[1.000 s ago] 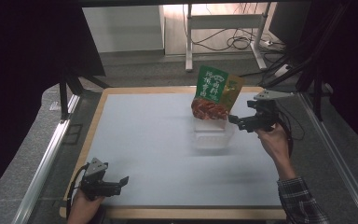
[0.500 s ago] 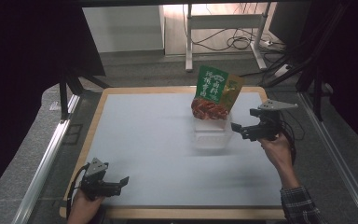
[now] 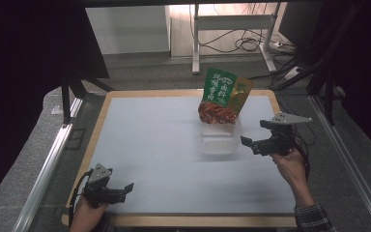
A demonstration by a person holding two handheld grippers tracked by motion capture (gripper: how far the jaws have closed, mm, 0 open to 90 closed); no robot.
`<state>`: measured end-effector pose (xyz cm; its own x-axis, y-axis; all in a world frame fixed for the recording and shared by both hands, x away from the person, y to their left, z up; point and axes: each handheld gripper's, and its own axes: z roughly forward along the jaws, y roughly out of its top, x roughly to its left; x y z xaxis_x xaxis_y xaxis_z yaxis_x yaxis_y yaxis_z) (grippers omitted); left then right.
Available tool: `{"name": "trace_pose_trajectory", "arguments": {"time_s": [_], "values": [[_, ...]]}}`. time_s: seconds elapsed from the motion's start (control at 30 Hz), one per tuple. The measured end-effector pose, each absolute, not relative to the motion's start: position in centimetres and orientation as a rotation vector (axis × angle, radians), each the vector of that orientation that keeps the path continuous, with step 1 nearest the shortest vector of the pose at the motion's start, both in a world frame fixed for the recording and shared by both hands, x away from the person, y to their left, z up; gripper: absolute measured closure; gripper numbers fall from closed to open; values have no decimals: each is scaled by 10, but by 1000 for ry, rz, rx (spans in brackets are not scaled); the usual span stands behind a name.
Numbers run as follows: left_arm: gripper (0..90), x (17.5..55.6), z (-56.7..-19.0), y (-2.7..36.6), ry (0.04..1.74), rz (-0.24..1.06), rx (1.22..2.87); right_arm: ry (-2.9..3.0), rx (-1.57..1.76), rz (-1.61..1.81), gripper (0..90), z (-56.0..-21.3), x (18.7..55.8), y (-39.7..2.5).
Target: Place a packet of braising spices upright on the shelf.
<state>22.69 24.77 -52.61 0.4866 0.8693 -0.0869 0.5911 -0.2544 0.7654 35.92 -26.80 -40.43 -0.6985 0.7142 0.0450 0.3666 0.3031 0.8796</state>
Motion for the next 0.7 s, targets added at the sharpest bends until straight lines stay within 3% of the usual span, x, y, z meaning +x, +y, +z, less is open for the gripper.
{"name": "trace_pose_trajectory", "arguments": {"time_s": [0.7], "values": [[19, 227, -526, 247, 1201, 465, 1972, 2233, 944, 1332, 0, -436, 327, -271]]}}
